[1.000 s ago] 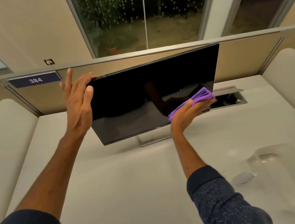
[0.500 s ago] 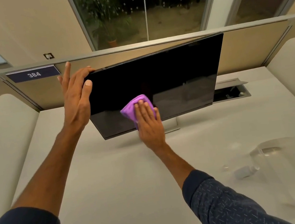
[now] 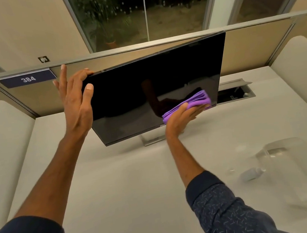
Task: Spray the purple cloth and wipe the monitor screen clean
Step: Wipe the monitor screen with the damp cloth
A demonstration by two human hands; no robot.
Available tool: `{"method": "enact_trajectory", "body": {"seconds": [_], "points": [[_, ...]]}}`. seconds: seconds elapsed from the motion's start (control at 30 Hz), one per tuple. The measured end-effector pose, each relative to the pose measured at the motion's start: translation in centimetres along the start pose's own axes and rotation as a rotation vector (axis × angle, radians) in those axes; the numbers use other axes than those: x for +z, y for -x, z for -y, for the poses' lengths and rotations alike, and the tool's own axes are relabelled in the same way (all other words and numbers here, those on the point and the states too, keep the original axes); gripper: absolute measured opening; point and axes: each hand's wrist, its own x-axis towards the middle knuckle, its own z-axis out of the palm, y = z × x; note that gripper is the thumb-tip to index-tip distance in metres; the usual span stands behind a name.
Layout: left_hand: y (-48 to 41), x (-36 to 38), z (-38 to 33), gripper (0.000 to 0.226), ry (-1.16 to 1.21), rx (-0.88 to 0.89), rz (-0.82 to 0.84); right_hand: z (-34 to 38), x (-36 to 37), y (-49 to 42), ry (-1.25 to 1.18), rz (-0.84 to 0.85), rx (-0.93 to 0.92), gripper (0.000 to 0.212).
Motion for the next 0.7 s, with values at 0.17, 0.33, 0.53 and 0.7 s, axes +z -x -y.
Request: {"method": "enact_trajectory", "body": {"seconds": [0.17, 0.33, 0.53, 0.7], "points": [[0.2, -0.4, 0.3, 0.043, -0.025, 0.002, 0.025, -3.2, 2.9, 12.3, 0.263, 0.341, -0.429, 0.080], [0.0, -1.0, 1.2, 0.044, -0.013, 0.007, 0.061, -7.7, 3.3, 12.9, 0.685, 0.673, -1.072, 0.098], [-0.1, -1.9, 0.7, 0.047, -0.050, 0.017, 0.090, -3.9, 1.7, 5.9, 0.574, 0.457, -0.842, 0.080], [-0.3, -3.2, -0.1, 0.057, -0.102, -0.008, 0.185, 1.2, 3.0, 5.2, 0.458, 0.440, -0.815, 0.075]]}}
